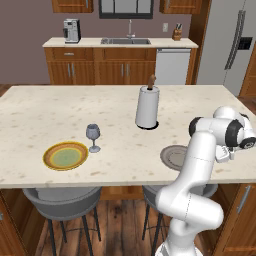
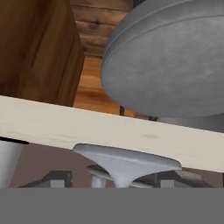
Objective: Retrieve the wine glasses from the counter and place one next to each plate.
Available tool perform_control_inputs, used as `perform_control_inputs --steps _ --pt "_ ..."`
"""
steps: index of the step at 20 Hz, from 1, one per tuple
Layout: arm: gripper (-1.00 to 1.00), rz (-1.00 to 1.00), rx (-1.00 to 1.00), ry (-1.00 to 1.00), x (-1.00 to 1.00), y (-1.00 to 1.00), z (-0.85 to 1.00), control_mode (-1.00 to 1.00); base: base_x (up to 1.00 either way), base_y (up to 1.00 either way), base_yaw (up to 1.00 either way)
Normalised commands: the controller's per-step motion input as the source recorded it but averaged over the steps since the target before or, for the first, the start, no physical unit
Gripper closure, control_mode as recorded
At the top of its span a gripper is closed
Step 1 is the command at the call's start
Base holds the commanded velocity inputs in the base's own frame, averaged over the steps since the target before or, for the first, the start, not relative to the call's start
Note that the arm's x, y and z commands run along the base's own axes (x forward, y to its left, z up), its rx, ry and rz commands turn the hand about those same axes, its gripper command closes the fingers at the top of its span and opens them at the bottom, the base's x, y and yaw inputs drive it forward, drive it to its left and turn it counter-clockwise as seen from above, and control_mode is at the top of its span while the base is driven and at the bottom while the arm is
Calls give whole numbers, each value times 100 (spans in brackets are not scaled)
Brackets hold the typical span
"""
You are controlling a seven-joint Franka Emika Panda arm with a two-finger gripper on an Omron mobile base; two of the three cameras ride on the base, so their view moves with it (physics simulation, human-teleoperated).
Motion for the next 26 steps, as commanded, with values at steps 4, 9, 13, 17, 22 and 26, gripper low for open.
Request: perform_control_inputs --steps 4,9,13,17,22,26 --pt "-100 -8 1 0 0 -31 -1 -100 0 0 0" --pt "-100 -14 0 0 0 -37 0 -100 0 0 0" --pt "-100 -21 3 -2 -33 -32 11 -100 0 0 0" --pt "-100 -33 2 0 -14 -3 4 -100 0 0 0" --pt "-100 -32 1 -2 -66 -10 20 -100 0 0 0" --pt "-100 -25 0 -12 -94 0 87 -100 0 0 0"
